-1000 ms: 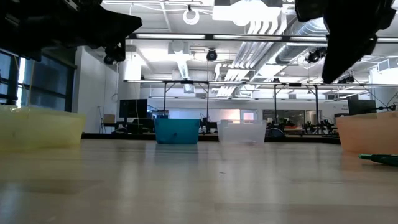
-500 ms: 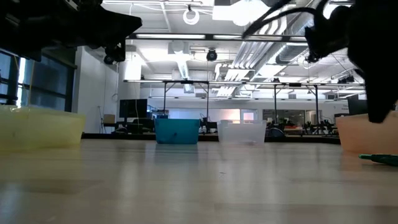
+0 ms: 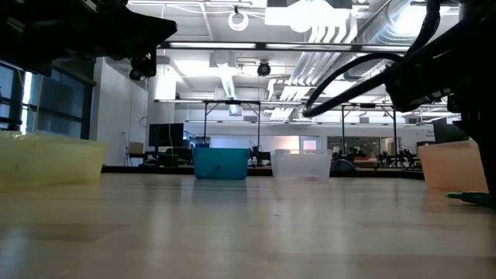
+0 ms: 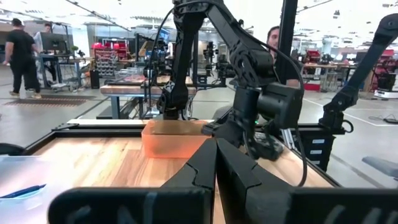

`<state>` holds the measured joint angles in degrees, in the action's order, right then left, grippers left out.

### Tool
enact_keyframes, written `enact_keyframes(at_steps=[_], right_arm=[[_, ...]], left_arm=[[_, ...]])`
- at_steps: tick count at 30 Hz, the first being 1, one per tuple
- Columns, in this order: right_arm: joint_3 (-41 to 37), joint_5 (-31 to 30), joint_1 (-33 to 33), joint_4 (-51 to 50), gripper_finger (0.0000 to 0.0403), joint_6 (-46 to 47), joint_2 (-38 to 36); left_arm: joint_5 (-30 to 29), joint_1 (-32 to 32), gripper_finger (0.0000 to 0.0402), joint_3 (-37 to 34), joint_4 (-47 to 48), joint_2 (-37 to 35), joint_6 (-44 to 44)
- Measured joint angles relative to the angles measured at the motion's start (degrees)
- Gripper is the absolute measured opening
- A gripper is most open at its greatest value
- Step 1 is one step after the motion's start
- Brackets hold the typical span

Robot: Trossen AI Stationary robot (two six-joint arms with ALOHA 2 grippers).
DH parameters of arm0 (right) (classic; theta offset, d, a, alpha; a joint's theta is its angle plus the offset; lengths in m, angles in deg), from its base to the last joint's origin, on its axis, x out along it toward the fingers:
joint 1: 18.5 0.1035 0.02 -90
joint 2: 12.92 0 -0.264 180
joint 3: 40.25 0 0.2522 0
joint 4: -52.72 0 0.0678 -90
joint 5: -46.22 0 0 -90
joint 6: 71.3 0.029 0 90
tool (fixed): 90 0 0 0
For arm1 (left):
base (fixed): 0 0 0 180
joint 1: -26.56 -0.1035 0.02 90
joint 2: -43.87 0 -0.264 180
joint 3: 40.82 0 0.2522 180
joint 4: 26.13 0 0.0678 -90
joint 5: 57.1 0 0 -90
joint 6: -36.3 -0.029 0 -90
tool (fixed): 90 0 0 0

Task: Sort crayons/erasers/pens/pencils in bins
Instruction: Put the green ballpen into the white bin

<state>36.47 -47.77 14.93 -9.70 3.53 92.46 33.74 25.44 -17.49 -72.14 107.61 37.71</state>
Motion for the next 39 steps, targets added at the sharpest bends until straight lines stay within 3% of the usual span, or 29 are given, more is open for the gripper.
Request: enact_keyframes(at_steps=[5,15,21,25,31,39], right_arm=[[0.12,0.86,-0.02,1.55,0.0160,-1.66,0.88],[0.16,1.10,-0.14,2.73,0.0034,-7.89,0.94],[-0.23,2.71,-2.20,3.80,0.0027,-12.63,-0.64],[-0.14,1.34,-4.72,5.92,0.0035,-15.60,-5.86],[-0.18,-0.52,-13.44,4.36,0.0035,-21.18,-13.17],[-0.10,-0.51,-37.30,6.60,0.0035,-34.52,-19.32]], left_arm=[[-0.12,-0.03,0.0000,0.00,-0.02,0.00,0.10],[-1.85,-0.04,0.0003,0.00,-0.07,0.00,0.76],[-3.02,-0.04,0.0003,0.65,-0.19,0.00,2.40],[-3.84,-0.04,0.0003,1.34,-0.17,0.00,0.99],[-6.24,-0.04,0.0003,2.19,-0.15,-0.02,-0.92],[-9.21,-0.04,0.0003,2.19,-0.11,-0.02,-2.00]])
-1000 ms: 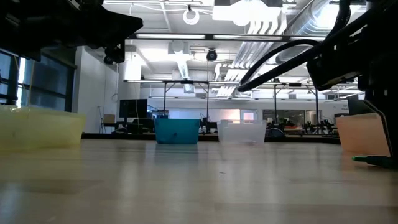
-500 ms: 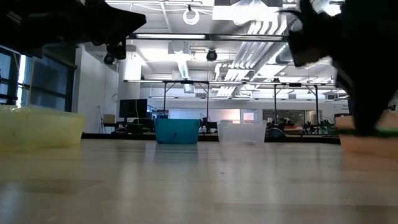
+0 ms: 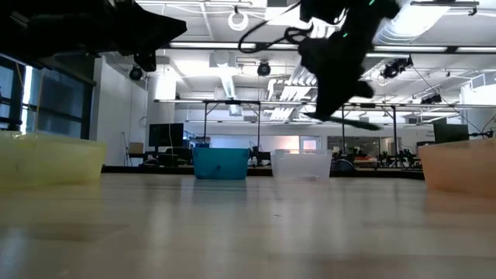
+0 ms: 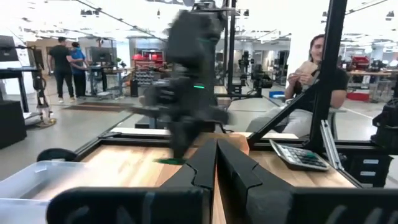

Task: Sort crayons/erasers/pens/pencils in bins
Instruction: Put the green ballpen into the white bin

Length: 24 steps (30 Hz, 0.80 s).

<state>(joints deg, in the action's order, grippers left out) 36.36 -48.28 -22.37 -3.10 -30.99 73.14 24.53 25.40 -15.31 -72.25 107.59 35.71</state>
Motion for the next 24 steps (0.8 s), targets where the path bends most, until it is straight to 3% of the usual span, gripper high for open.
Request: enact_keyframes(at_steps=[8,17,24], right_arm=[[2.42,7.66,-21.25,16.17,0.0035,-10.34,2.62],[18.04,3.96,-29.97,7.47,0.0035,-17.98,13.26],[21.86,2.98,-32.92,5.90,0.0035,-20.66,23.15]], left_arm=[[-0.02,-0.45,0.0003,0.00,-0.12,0.00,-1.10],[0.18,-1.07,0.0003,0.00,-0.02,0.00,0.40],[0.20,-1.07,0.0003,0.00,0.04,0.00,0.40]])
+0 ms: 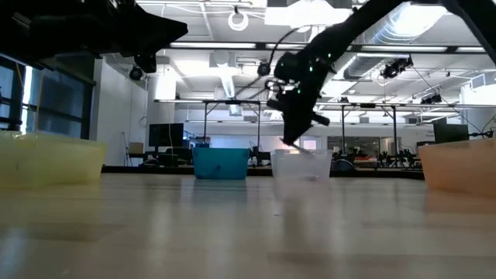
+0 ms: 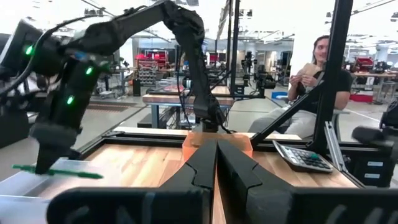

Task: Sort crayons/erasers/pens/pencils in bins
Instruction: Put the green ballpen into the white bin, then return to Home Position

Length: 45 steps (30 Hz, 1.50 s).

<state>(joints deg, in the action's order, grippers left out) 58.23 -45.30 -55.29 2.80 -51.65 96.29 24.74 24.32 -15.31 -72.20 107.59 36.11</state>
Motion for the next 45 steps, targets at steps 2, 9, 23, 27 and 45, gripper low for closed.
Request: enact_keyframes(at_steps=[2,9,23,27,45], right_arm=[[0.01,-0.24,-0.78,0.39,0.0035,-0.50,1.95],[-0.01,-2.37,-1.46,0.84,0.0035,-0.69,5.16],[-0.01,-4.51,-1.83,2.11,0.0119,-1.87,5.81],[-0.01,-3.25,-1.82,0.39,0.0145,-2.72,5.40],[-39.11,3.45,8.76,53.20,0.0012,-20.99,-21.23]], left_arm=[[0.02,0.00,0.0003,0.00,0.00,0.00,0.00],[0.15,0.00,0.0003,-0.02,-0.01,0.00,-0.52],[0.00,0.00,0.0003,-0.02,0.17,0.00,-0.49],[-0.01,-0.01,0.0003,-0.04,1.28,0.00,-1.25],[15.68,-10.72,0.0000,-0.04,3.08,-0.65,-1.56]])
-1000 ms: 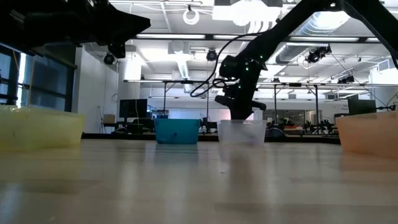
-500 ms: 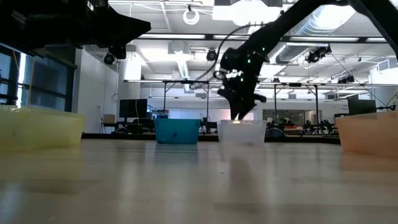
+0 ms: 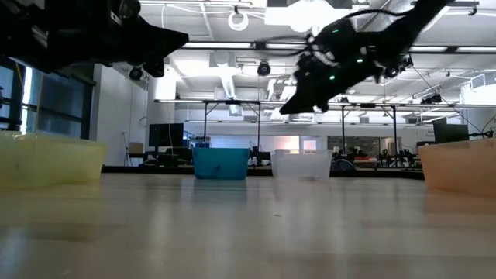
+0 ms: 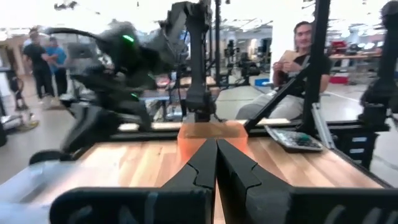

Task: Sort crayons/erasers/pens/pencils in bins
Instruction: Return to Home Position

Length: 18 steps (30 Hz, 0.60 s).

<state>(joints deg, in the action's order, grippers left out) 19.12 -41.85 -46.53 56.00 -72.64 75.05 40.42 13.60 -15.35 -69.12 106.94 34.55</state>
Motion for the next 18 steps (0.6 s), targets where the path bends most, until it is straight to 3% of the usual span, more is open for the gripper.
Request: enact_keyframes(at_steps=[7,14,18], right_arm=[[-18.83,-3.12,7.25,16.85,0.0003,-0.94,-14.06],[-29.83,-5.67,12.00,20.60,0.0000,-3.48,-27.79],[-35.07,-2.72,12.42,20.61,0.0000,-5.02,-35.47]], left_arm=[[4.82,-3.07,0.0000,-0.02,7.16,-6.81,-1.00],[4.89,-5.15,0.0000,-0.02,18.24,-15.69,-1.51],[5.72,-6.69,0.0000,-0.07,23.33,-18.57,-2.11]])
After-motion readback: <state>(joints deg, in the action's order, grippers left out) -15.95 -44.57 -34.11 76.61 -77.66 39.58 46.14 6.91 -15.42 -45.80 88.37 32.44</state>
